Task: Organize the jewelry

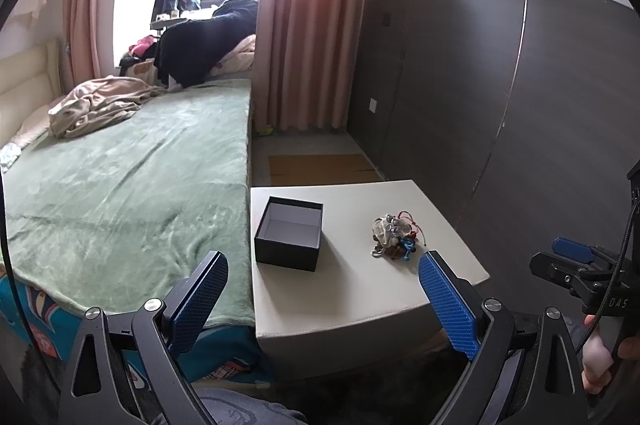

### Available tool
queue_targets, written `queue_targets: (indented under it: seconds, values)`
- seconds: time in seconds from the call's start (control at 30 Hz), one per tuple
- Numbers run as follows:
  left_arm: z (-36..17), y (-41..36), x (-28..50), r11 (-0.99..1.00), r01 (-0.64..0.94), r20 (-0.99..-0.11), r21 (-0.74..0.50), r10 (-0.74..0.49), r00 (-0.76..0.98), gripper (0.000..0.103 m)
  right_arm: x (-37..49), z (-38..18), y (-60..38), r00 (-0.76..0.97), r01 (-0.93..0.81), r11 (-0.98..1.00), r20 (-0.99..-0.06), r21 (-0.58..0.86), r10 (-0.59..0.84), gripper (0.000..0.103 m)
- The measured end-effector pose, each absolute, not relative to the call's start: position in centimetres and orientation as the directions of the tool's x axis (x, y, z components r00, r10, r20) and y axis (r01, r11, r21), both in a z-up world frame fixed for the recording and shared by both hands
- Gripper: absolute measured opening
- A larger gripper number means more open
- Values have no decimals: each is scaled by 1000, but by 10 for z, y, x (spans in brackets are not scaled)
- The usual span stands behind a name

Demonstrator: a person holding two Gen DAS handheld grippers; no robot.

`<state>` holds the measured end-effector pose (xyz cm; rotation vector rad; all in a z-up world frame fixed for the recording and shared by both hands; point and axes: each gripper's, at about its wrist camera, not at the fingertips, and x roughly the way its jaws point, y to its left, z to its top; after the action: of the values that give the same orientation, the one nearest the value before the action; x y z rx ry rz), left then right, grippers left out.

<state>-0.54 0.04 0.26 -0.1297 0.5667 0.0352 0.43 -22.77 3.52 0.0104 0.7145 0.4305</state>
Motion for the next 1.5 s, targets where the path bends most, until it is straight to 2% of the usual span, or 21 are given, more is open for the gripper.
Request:
queue_targets:
  seconds: [1.5]
  values:
    - [5,2,-11,992,-73,-525,-106,7,851,96,-1,44,-230,671,-383,909,-626,167,398,103]
